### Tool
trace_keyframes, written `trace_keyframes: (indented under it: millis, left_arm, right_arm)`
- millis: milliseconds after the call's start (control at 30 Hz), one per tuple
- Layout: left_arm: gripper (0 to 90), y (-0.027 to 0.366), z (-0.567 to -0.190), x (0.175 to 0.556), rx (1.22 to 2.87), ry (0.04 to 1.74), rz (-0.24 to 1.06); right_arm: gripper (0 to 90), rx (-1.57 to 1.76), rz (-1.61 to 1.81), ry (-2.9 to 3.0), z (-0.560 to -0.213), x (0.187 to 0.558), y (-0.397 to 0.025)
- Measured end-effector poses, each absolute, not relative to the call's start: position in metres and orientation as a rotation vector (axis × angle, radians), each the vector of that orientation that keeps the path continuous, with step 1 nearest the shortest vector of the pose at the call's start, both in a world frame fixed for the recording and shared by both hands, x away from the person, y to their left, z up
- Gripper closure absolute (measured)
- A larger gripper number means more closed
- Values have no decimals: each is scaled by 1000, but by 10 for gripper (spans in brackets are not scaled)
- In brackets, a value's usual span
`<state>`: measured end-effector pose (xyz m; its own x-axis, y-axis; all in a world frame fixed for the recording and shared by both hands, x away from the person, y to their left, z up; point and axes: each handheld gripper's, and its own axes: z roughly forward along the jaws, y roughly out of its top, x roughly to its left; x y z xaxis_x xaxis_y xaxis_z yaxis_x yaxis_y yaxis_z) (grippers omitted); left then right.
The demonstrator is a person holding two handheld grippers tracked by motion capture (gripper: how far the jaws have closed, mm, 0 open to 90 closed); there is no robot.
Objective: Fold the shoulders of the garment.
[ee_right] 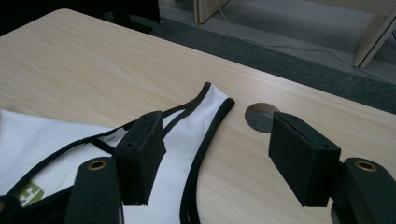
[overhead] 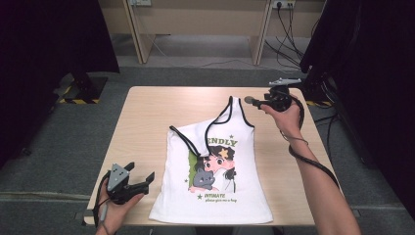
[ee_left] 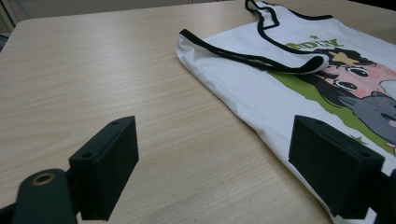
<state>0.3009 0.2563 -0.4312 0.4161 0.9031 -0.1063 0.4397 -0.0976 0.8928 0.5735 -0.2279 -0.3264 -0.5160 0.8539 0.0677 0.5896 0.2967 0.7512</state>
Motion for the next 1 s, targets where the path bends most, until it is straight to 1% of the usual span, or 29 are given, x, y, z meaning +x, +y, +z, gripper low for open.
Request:
trace_keyframes:
  millis: [67,233,333,467,567,600,633,667,1000]
  left_arm:
    - [153,256,-431,301,1716,1181,607]
    - [153,255,-431,300,1724,1174,618]
    - [153,255,-431,300,1723,1175,617]
    - [153,255,-431,300,1727,1176,618]
    - [153,255,-431,300,1725,1175,620]
    - [153,255,-431,300,1725,1175,620]
    - [153,255,-431,300,1725,1175,620]
    - [153,255,-431,300,1726,1174,620]
    - [156,254,-431,300,1738,1160,620]
  right_arm:
    - [411,1324,1051,2239,-330,584,-224]
    - [470,1367,1016,2263,-343,603,-217]
    - [510,1399,992,2265,-352,611,-215]
    - [590,1426,970,2260,-364,621,-209]
    - [623,1426,950,2266,-372,627,-202]
    - [623,1426,950,2266,-372,627,-202]
    - [623,1428,929,2270,-379,632,-194]
    - [649,1428,929,2270,-379,632,-194]
    - [663,1467,874,2274,-403,650,-176]
